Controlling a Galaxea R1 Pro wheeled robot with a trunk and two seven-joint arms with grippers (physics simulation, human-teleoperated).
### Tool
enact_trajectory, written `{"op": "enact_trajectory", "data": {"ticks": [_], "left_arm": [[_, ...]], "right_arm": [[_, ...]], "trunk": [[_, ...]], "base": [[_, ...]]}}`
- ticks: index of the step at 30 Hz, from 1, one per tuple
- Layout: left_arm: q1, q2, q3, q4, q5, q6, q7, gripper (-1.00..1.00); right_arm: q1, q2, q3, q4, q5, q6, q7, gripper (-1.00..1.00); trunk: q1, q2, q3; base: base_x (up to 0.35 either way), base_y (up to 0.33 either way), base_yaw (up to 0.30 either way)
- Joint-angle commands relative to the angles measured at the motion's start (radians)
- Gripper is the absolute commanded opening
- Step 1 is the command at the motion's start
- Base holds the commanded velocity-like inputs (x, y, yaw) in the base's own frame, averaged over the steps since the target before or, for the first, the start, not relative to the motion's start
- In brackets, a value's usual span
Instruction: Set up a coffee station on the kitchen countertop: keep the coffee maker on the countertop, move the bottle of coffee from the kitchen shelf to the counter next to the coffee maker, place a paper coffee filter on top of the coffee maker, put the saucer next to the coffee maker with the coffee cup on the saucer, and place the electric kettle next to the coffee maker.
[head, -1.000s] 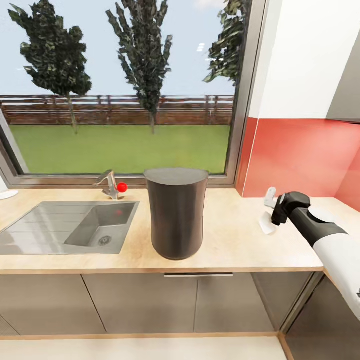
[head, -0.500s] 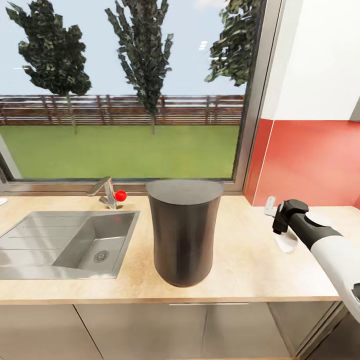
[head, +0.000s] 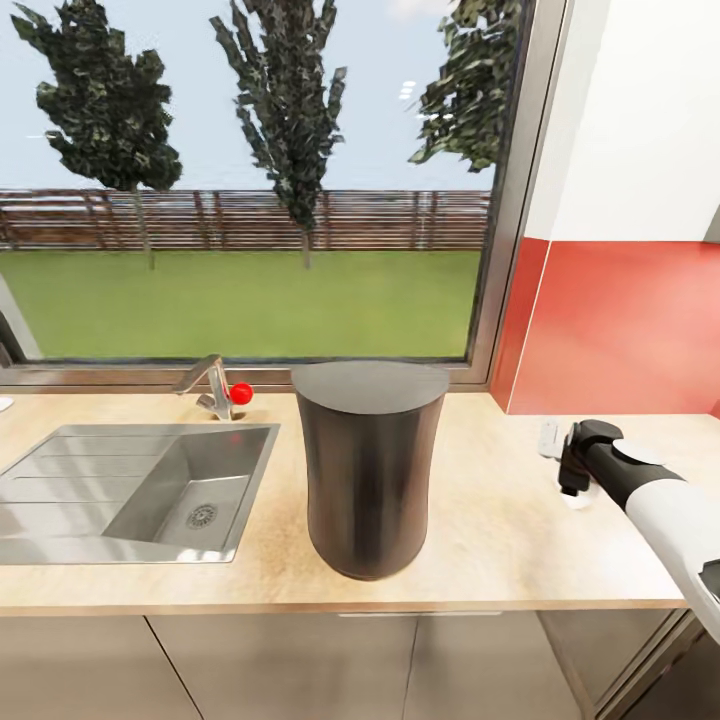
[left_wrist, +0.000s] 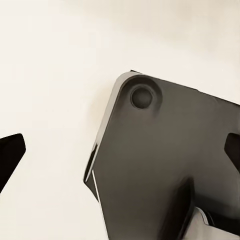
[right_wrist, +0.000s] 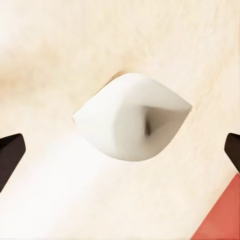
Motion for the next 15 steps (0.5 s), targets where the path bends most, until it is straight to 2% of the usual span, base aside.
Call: {"op": "enact_trajectory", "data": {"ticks": [1,5,15], "left_arm": [[0.000,0.000,-0.003,-0.002,0.009,-0.001,-0.004,1.00],[0.000,0.000,-0.003,-0.002,0.007,0.000,-0.004,1.00],[0.000,0.000,-0.003,0.000,0.008,0.001,-0.004,1.00]], "right_arm": [[-0.001,-0.001,0.005,-0.002,0.009,0.003,0.005,1.00],[-0.001,-0.003,0.003,-0.001,0.035,-0.003,0.002,1.00],[-0.001,-0.015,-0.003,0.000,0.056,-0.010,-0.047,1.00]], "trunk": [[0.001,-0.002,-0.002],[0.001,-0.002,-0.002],[0.001,-0.002,-0.002]], "base": [[0.000,0.000,0.000],[0.000,0.000,0.000],[0.000,0.000,0.000]]}}
